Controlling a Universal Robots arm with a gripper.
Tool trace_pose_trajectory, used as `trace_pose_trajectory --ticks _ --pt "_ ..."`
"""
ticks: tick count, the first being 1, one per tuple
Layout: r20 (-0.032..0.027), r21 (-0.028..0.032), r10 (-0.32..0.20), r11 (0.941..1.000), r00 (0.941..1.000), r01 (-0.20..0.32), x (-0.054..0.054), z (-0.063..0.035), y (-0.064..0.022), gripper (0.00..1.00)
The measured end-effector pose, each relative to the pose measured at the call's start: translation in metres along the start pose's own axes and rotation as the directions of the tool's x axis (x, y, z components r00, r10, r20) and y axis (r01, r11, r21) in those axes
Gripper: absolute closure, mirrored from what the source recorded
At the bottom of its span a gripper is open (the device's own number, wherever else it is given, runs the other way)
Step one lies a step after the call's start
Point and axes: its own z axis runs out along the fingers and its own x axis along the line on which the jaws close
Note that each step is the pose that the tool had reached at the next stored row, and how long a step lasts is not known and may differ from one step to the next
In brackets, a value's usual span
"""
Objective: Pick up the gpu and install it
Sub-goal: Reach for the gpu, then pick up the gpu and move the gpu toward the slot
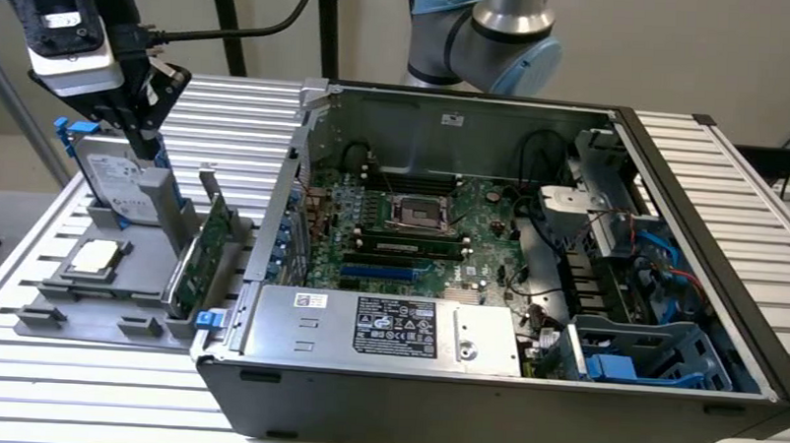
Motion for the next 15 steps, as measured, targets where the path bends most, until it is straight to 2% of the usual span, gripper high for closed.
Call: trace_pose_trajectory --ticks 10,12,13,15 --pt "0.0 0.0 0.0 1.0 1.0 0.0 0.0 0.0 0.0 0.89" --pt "0.0 0.0 0.0 1.0 1.0 0.0 0.0 0.0 0.0 0.82" --pt "0.0 -0.0001 0.0 1.0 1.0 0.0 0.0 0.0 0.0 0.82" --pt "0.0001 -0.0001 0.0 1.0 1.0 0.0 0.0 0.0 0.0 0.7"
